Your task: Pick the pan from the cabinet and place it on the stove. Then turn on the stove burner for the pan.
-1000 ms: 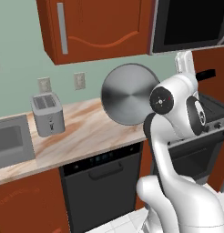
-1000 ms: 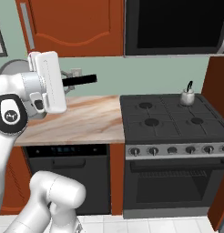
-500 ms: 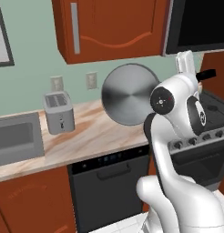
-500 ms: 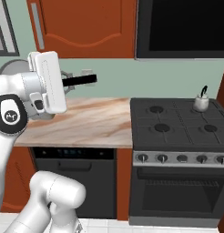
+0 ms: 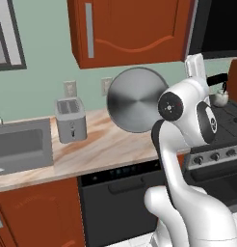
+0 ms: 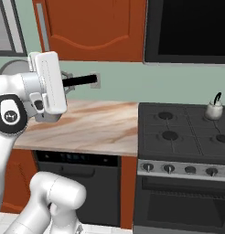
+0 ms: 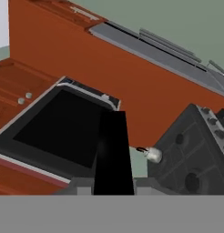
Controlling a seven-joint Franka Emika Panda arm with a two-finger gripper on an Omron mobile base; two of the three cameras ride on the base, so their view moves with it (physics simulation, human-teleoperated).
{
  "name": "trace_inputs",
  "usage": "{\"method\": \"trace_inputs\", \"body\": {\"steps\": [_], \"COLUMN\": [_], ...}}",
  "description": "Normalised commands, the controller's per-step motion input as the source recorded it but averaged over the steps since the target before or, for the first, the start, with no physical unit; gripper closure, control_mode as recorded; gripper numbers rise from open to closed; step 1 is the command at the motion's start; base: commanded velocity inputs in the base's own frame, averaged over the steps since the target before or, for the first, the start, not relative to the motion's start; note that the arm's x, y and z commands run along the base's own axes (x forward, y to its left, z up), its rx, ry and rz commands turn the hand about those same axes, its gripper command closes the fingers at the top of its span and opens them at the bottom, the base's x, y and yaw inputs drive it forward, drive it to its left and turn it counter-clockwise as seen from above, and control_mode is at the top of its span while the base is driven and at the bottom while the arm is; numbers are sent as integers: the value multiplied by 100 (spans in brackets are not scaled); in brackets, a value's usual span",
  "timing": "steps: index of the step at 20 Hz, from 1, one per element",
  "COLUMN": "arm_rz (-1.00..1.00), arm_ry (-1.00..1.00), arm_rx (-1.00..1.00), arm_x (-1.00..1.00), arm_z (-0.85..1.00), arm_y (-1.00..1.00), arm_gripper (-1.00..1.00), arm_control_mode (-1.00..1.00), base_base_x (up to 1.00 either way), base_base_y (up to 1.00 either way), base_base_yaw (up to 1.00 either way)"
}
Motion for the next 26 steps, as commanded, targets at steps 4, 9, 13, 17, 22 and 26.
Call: {"method": "trace_inputs", "body": {"steps": [4,9,13,17,22,26], "arm_rz": [0,0,0,0,0,0], "arm_ry": [0,0,0,0,0,0], "arm_rx": [0,0,0,0,0,0], "arm_x": [0,0,0,0,0,0], "arm_z": [0,0,0,0,0,0], "arm_y": [0,0,0,0,0,0], "arm_gripper": [100,100,100,100,100,100], "arm_control_mode": [100,100,100,100,100,100], "base_base_x": [31,35,38,33,33,36], "base_base_y": [-34,-32,-27,-31,-34,-32], "base_base_yaw": [17,17,17,16,16,16]}}
